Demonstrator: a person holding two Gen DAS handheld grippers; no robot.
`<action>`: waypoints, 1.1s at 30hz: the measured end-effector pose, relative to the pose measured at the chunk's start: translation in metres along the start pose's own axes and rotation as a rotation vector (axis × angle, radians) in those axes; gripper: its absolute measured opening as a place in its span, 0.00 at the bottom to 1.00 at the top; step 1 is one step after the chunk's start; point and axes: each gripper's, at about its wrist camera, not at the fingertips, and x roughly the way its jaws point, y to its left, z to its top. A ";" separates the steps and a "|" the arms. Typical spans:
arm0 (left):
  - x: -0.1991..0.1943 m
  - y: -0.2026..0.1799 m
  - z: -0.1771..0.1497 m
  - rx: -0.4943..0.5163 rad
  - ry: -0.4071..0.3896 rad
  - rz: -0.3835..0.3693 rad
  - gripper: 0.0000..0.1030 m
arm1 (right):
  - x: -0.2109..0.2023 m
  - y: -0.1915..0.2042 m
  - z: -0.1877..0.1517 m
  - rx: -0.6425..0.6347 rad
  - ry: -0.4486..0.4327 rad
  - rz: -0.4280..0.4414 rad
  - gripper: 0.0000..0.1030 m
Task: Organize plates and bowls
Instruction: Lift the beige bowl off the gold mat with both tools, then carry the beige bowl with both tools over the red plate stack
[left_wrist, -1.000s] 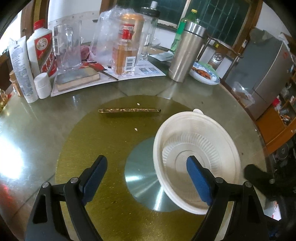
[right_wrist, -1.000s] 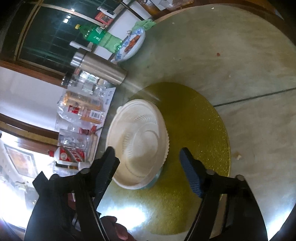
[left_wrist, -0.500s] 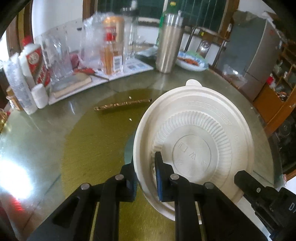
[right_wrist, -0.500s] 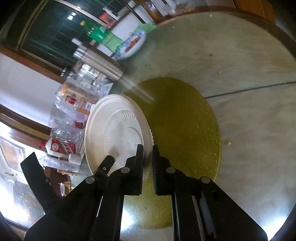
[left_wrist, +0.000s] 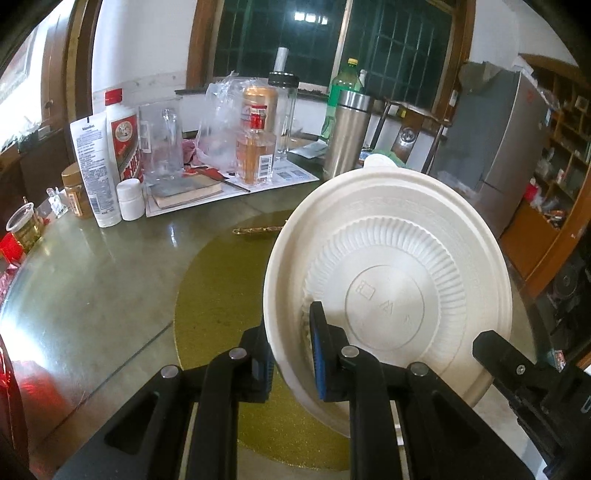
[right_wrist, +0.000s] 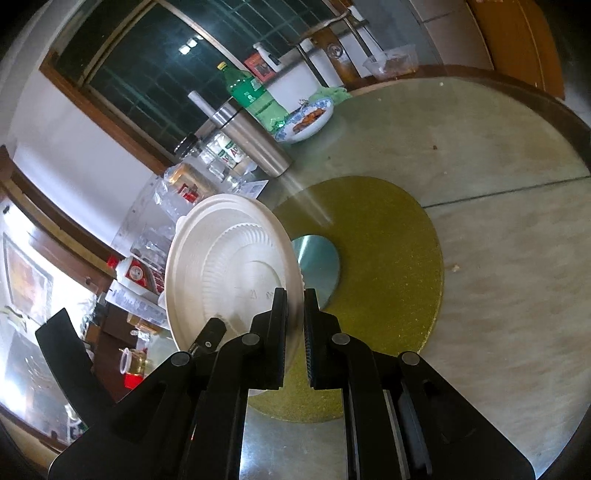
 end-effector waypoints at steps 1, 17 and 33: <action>0.000 0.000 0.000 0.001 -0.008 -0.002 0.15 | -0.001 0.001 -0.001 -0.006 -0.006 -0.001 0.08; -0.017 0.008 -0.004 -0.017 -0.074 -0.017 0.15 | -0.009 0.013 -0.007 -0.085 -0.071 0.017 0.08; -0.038 0.011 -0.001 -0.028 -0.185 -0.016 0.15 | -0.025 0.028 -0.010 -0.144 -0.156 0.061 0.08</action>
